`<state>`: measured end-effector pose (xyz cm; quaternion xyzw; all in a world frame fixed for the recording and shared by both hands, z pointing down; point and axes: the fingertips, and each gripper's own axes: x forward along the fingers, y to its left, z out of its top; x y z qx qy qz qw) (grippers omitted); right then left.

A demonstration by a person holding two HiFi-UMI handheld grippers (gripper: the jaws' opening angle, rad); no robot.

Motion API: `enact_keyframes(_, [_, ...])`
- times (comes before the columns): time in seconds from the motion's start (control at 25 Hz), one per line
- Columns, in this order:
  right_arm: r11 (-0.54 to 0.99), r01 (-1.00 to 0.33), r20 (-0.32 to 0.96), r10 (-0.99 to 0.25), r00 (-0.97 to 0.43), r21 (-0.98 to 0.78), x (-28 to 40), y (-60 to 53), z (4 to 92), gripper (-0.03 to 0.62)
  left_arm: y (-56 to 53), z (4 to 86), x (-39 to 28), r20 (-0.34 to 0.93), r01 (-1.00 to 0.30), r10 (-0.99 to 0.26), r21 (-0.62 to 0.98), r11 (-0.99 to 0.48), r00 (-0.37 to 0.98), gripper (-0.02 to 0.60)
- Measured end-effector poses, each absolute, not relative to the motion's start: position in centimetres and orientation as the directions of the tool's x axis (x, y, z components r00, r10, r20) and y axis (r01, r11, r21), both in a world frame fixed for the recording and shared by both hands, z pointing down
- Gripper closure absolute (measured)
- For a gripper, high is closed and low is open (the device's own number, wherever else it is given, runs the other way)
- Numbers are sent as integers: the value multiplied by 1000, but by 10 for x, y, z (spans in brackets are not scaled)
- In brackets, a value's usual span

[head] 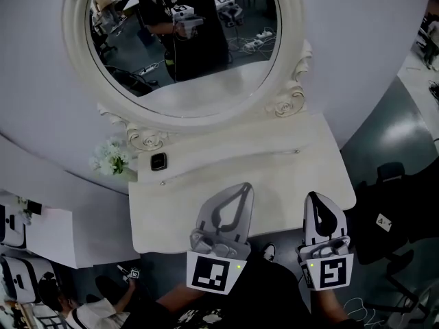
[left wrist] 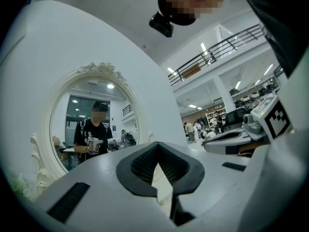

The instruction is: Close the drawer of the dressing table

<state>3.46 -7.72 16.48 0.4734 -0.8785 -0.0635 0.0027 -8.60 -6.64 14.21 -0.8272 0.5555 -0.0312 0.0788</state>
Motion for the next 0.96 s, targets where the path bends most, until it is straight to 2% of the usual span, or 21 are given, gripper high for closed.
enact_keyframes(0.6, [470,-869,11,-880,-474,153,33,-63,169,597,-63,150,-92,-29,-890,-898,-144,-432,440,580])
enact_keyframes(0.96, [450,-875,-19,-888,-460,178,26,-64,165,597,-67,149,-100,-47,-883,-888,-146,-447,457,580])
